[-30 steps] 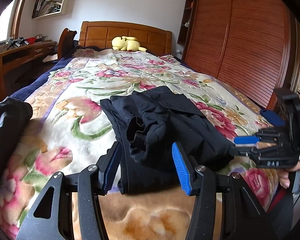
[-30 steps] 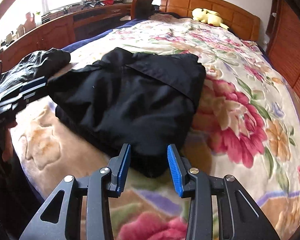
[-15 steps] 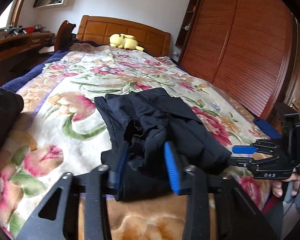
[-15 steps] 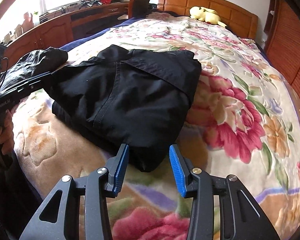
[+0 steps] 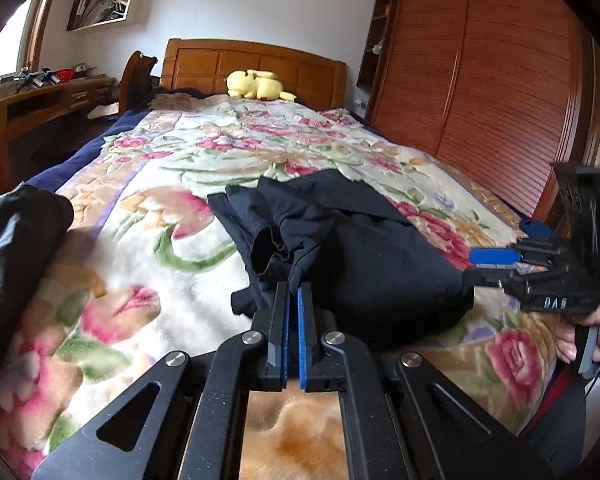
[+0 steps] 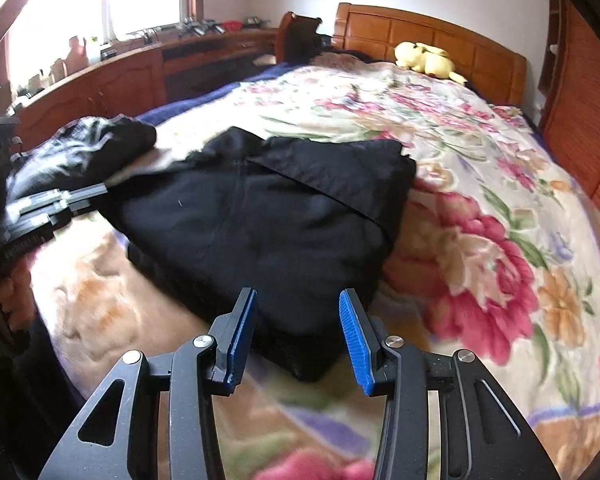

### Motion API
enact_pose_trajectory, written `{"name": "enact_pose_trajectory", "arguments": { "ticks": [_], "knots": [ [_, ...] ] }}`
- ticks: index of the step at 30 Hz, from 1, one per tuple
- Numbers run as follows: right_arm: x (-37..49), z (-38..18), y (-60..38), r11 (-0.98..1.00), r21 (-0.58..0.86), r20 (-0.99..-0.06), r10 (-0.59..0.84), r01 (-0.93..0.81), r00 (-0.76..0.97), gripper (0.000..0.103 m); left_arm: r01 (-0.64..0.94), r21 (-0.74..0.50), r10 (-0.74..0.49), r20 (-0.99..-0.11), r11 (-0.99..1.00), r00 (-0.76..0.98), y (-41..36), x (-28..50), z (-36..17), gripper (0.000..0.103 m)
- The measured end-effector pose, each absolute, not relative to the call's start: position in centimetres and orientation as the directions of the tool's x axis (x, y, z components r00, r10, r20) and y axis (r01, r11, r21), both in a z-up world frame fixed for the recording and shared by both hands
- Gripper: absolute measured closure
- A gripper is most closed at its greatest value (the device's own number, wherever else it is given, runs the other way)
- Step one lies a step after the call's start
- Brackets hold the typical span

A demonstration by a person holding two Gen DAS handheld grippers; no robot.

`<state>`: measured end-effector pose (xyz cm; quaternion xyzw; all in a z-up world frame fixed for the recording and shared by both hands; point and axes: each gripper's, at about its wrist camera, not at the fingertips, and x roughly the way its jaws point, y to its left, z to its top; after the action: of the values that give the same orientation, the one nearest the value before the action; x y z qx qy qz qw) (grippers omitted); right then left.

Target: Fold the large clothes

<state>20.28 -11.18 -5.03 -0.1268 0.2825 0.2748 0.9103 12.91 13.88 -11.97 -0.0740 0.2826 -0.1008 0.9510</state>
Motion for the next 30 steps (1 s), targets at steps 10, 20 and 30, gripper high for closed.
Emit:
{"name": "enact_pose_trajectory", "arguments": {
  "ticks": [10,20,30],
  "knots": [
    [22.4,-7.9,-10.3,0.796,-0.078,-0.681,0.397,-0.601,0.615,0.059,0.144,-0.155,-0.207,-0.561,0.977,0.801,13.0,12.5,-12.4,0.094],
    [26.0,-4.2,-12.5,0.810,-0.110,-0.618,0.399,-0.576,0.678,0.053,0.128,-0.141,-0.187,-0.593,0.982,0.783,13.7,12.0,-13.3,0.059],
    [36.8,-4.3,-11.3,0.835,-0.084,-0.628,0.380,-0.544,0.679,0.036,0.072,-0.134,-0.142,-0.647,0.988,0.749,14.0,13.4,-15.1,0.053]
  ]
}}
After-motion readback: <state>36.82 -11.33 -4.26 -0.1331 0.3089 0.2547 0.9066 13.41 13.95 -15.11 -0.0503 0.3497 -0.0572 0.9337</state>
